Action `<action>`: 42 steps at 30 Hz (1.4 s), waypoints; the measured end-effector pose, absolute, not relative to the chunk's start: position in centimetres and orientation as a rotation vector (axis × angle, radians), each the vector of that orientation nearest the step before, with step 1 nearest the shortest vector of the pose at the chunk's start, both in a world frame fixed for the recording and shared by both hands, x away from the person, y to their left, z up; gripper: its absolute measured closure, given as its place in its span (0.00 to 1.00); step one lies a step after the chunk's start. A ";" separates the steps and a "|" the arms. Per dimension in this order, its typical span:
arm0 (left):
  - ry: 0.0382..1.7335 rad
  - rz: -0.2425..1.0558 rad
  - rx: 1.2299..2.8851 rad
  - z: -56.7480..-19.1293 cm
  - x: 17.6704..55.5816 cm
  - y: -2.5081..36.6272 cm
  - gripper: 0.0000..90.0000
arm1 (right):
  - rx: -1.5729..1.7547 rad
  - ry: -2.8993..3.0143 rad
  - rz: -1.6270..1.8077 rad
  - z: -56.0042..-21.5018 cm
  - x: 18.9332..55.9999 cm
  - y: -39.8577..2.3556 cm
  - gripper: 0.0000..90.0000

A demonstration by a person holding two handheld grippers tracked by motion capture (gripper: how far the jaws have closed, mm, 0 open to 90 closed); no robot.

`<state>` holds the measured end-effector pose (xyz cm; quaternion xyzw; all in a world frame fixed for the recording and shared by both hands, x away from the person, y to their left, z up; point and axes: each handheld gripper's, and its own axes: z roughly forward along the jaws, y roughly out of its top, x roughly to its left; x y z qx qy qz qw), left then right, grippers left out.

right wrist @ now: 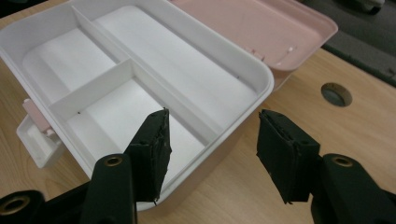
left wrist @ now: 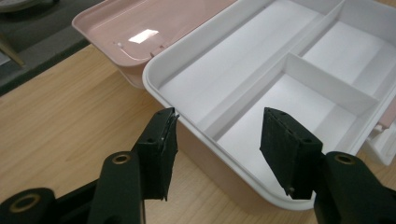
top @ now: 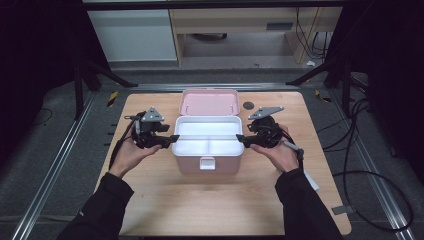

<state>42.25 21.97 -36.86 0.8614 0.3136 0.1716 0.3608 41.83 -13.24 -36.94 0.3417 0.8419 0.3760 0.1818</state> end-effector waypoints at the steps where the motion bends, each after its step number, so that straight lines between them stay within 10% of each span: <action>1: 0.782 0.428 2.238 -36.6 42.6 22.0 0.51 | 0.914 2.397 1.052 -36.2 42.2 -13.1 0.50; 22: 0.418 0.244 2.549 -36.0 47.2 18.9 0.57 | 0.520 2.698 0.914 -35.3 47.3 -11.0 0.54; 42: 0.239 0.172 2.788 -38.1 48.6 17.0 0.74 | 0.288 2.959 0.542 -37.7 49.1 -8.6 0.86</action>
